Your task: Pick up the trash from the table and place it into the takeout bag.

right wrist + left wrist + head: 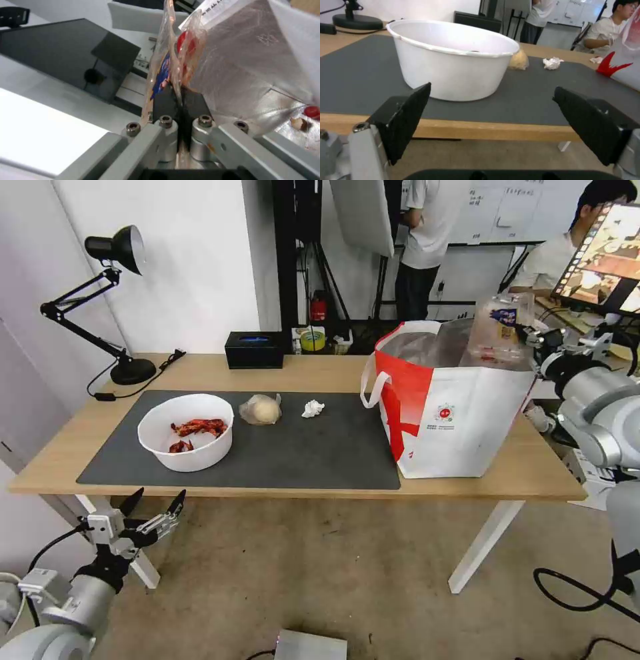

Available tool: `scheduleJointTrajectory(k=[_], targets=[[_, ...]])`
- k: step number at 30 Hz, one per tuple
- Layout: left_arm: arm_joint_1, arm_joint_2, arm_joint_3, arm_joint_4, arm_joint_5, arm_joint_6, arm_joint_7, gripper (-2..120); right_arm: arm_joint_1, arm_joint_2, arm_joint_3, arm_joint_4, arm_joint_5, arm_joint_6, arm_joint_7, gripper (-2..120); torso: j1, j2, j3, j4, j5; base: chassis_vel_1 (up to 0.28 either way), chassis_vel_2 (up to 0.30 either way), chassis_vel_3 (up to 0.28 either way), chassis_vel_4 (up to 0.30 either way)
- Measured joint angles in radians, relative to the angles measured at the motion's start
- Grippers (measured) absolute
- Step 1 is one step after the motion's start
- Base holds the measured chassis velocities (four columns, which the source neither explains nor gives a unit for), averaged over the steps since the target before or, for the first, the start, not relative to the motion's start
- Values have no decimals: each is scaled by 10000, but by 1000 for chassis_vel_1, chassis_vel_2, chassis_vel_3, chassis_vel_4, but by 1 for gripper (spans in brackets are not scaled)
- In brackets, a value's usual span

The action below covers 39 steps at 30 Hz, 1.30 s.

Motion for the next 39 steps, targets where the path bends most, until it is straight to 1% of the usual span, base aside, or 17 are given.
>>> scheduleJointTrajectory(k=[3, 7, 9, 10, 13, 14, 17, 24, 28, 29, 30, 31, 33, 34, 35, 38, 39], targets=[[-96, -7, 28, 69, -10, -3, 18, 100, 467, 125, -261, -74, -25, 145, 604, 0, 0, 0, 0, 2, -1, 0, 0, 0, 0], [-165, -8, 64, 100, -15, -4, 19, 100, 735, 179, -395, -106, -40, 197, 977, 0, 1, 0, 0, 1, -1, 0, 0, 0, 0], [-245, -7, 101, 135, -23, -5, 20, 100, 1112, 228, -574, -131, -8, 211, 1725, 0, 0, 0, 0, 2, -1, 0, 0, 0, 0], [-245, -7, 101, 135, -23, -5, 20, 100, 1112, 228, -574, -131, -8, 211, 1725, 0, 0, 0, 0, 2, -1, 0, 0, 0, 0], [-293, -18, 129, 167, -27, -6, 23, 100, 1474, 227, -737, -169, 260, 108, 2645, 0, 0, 0, 0, 1, -1, 0, 0, 0, 0], [-293, -18, 129, 167, -27, -6, 23, 100, 1474, 227, -737, -169, 260, 108, 2645, 0, 0, 0, 0, 1, -1, 0, 0, 0, 0], [-267, -55, 131, 152, -27, -6, 37, 100, 1762, 293, -816, -338, 554, 90, 3381, 0, 1, 0, 1, 1, 0, 0, 0, 0, 0], [-144, -54, 45, 17, -29, -12, 84, 100, 1919, 302, -931, -433, 669, 148, 3783, 0, 0, 0, 0, 2, 0, 0, 0, 0, 0], [-86, -57, -33, -31, -41, -23, 92, 100, 1917, 237, -939, -433, 725, 148, 3784, 0, 0, 1, 1, 1, 1, 0, 0, 0, 0], [-43, -72, -56, -63, -44, -28, 94, 100, 1897, 212, -938, -419, 754, 144, 3781, 2, 0, 0, 0, 1, 0, 0, 0, 0, 0], [-11, -93, -66, -91, -45, -31, 94, 100, 1867, 200, -931, -410, 769, 139, 3769, 7, 0, 0, 0, 0, 0, 0, 0, 0, 0], [-11, -93, -66, -91, -45, -31, 94, 100, 1867, 200, -931, -410, 769, 139, 3769, 7, 0, 0, 0, 0, 0, 0, 0, 0, 0], [35, -126, -77, -146, -44, -34, 95, 100, 1829, 197, -913, -381, 790, 132, 3718, 15, 0, 0, 0, 0, 0, 0, 0, 0, 0], [70, -147, -97, -202, -45, -35, 95, 100, 1811, 197, -906, -350, 802, 125, 3691, 22, 0, 0, 0, 0, 1, 0, 0, 0, 0], [70, -147, -97, -202, -45, -35, 95, 100, 1811, 197, -906, -350, 802, 125, 3691, 22, 0, 0, 0, 0, 1, 0, 0, 0, 0], [133, -181, -144, -260, -45, -35, 95, 100, 1774, 217, -906, -301, 797, 101, 3642, 34, -1, 1, 0, 1, 0, 0, 0, 0, 0], [133, -181, -144, -260, -45, -35, 95, 100, 1774, 217, -906, -301, 797, 101, 3642, 34, -1, 1, 0, 1, 0, 0, 0, 0, 0]])
